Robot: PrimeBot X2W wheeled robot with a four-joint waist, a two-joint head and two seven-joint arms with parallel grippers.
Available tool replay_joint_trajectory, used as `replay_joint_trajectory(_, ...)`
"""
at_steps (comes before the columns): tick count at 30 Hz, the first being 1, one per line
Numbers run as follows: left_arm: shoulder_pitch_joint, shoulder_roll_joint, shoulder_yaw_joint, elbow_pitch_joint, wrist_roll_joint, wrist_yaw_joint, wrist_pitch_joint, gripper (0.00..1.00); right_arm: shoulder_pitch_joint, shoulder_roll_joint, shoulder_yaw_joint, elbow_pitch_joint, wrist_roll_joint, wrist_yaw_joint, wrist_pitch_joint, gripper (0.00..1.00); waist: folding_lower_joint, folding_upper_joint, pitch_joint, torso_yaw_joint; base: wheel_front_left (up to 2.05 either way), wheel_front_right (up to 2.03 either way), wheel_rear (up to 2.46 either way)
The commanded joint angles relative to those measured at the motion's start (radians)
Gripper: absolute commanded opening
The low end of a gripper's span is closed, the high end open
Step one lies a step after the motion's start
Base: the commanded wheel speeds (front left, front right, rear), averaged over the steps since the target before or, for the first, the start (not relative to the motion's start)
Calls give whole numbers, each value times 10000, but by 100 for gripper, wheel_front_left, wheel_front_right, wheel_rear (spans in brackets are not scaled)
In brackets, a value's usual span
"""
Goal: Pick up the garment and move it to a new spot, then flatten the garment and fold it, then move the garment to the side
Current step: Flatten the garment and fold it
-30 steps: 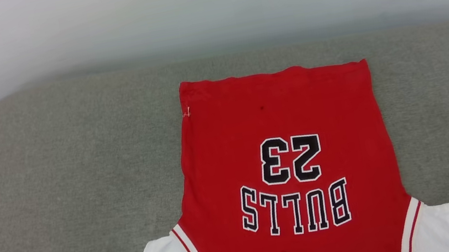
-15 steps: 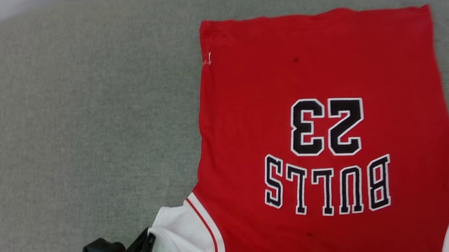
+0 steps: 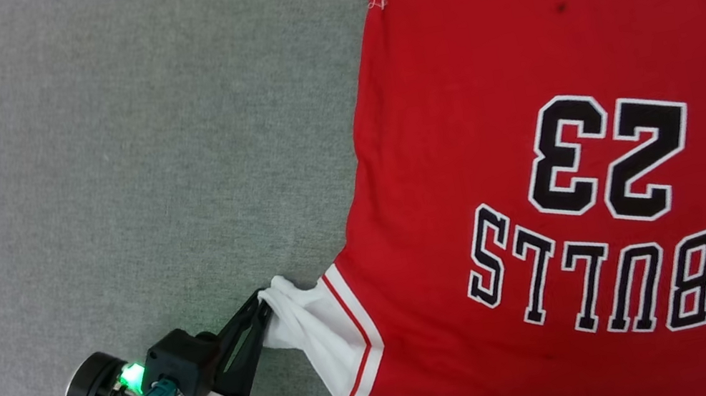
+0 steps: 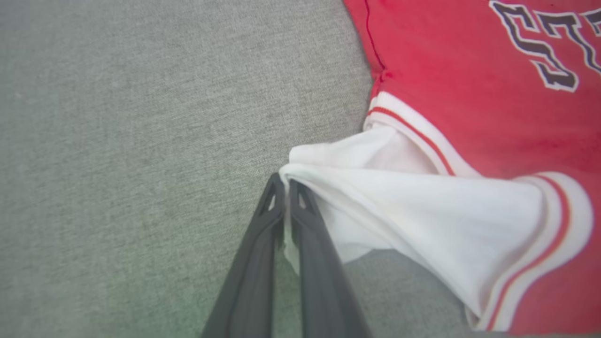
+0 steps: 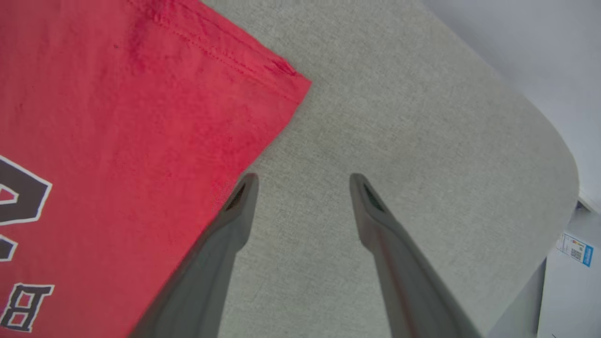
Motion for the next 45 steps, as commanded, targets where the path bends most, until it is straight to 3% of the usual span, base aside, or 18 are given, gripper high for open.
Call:
replay_joint_trajectory(1, -167, -77, 55, -119, 95, 67, -74, 0, -192, 261, -47, 230, -168, -11, 40, 100, -3, 0, 497, 374, 0, 0, 0)
replay_joint_trajectory(7, -291, -131, 57, -329, 233, 158, -78, 0, 199, 759, -29, 981, -670, -11, 4, 100, -3, 0, 925, 577, 0, 0, 0)
replay_joint_trajectory(14, -350, -145, -53, -219, 366, 108, -43, 0, 1347, 993, 232, 1230, -499, -8, -10, 100, -3, 0, 966, 588, 0, 0, 0)
replay_joint_trajectory(15, -344, -174, -46, -213, 345, 103, -72, 0, 1401, 973, 239, 1180, -474, -6, -38, 23, -3, 0, 929, 581, 0, 0, 0)
replay_joint_trajectory(16, -342, -177, -55, -192, 345, 105, -75, 0, 1372, 967, 206, 1103, -485, -6, -114, 0, -3, 0, 884, 571, 0, 0, 0)
replay_joint_trajectory(24, -89, -60, -57, -38, 196, 136, -126, 0, 718, 990, -7, 797, -437, -9, -967, 0, -3, 0, 115, 292, 0, 0, 0)
replay_joint_trajectory(30, 232, 244, -15, -31, -37, 222, -137, 0, 812, 791, 402, 365, -5, -9, -1588, 0, -3, 0, -869, -171, 0, 0, 0)
replay_joint_trajectory(41, 939, 972, 122, -302, -500, 589, -167, 0, 2236, -604, 1003, -1278, 1393, -9, -2642, 0, -3, 0, -2165, -1131, 0, 0, 0)
replay_joint_trajectory(43, 1166, 1146, 160, -340, -645, 696, -196, 0, 3334, -1226, 1018, -1708, 1812, -9, -3041, 0, -3, 0, -2426, -1430, 0, 0, 0)
replay_joint_trajectory(45, 1224, 1174, 176, -354, -687, 727, -226, 0, 3780, -1424, 1036, -1825, 1928, -9, -3184, 0, -3, 0, -2492, -1534, 0, 0, 0)
